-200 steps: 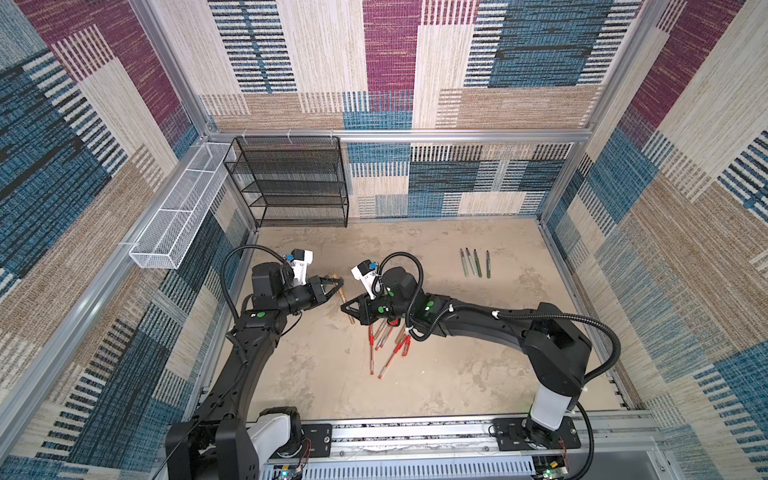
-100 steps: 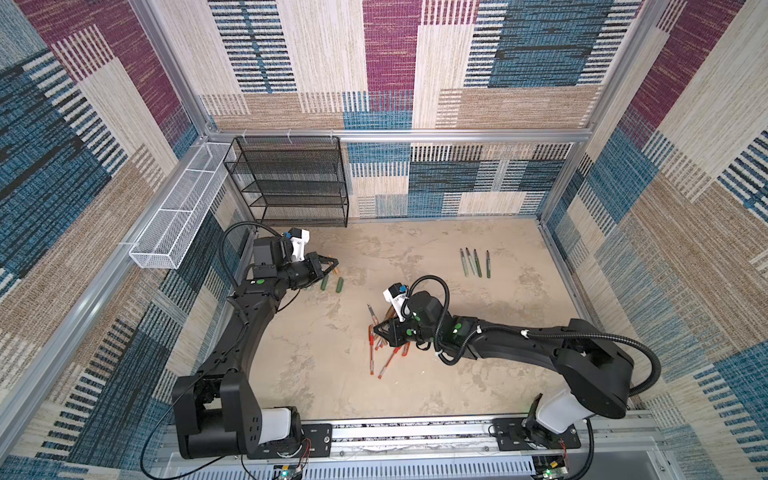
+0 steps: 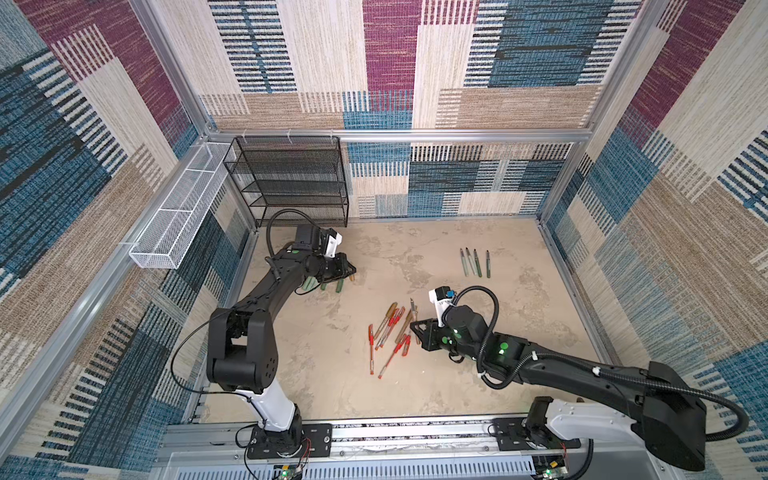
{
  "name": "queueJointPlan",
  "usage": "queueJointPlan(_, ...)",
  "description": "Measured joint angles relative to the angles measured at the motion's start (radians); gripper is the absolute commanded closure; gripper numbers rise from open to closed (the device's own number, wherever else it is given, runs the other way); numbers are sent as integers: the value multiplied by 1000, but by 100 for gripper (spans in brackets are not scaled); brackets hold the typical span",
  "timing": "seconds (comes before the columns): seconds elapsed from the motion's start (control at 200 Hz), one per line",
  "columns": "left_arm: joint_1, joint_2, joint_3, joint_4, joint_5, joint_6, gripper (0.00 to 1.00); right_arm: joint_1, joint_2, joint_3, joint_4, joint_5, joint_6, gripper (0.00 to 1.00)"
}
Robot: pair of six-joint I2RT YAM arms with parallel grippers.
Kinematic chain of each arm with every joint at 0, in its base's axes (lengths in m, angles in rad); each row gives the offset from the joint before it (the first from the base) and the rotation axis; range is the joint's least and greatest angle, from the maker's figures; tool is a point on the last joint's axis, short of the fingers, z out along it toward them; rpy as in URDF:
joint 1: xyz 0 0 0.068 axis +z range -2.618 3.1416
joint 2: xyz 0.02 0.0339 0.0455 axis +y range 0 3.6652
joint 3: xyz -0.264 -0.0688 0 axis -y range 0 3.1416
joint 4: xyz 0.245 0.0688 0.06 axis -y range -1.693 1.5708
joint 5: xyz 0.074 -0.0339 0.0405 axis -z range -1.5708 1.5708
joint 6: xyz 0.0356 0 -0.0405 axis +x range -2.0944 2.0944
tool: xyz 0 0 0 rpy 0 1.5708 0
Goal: Open the pen caps
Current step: 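Close the left gripper on the tan cap and pull it off the pen, then lower the tan cap beside the green caps with left while right carries pen away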
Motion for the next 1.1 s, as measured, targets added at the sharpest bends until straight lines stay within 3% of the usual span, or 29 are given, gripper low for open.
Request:
queueJointPlan(0.175, -64, 127, 109, -74, -108, 86, 100, -1, -86, -35, -48, 63, 16, 100)
queueJointPlan(0.511, -82, 319, 266, -188, -315, 127, 99, -1, -101, -54, -98, 85, 34, 100)
queueJointPlan(0.836, -90, 446, 368, -241, -345, 127, 84, -1, -104, -64, -101, 98, 46, 100)
queueJointPlan(1.097, -97, 463, 378, -256, -362, 127, 74, -1, -137, -61, -131, 111, 57, 100)
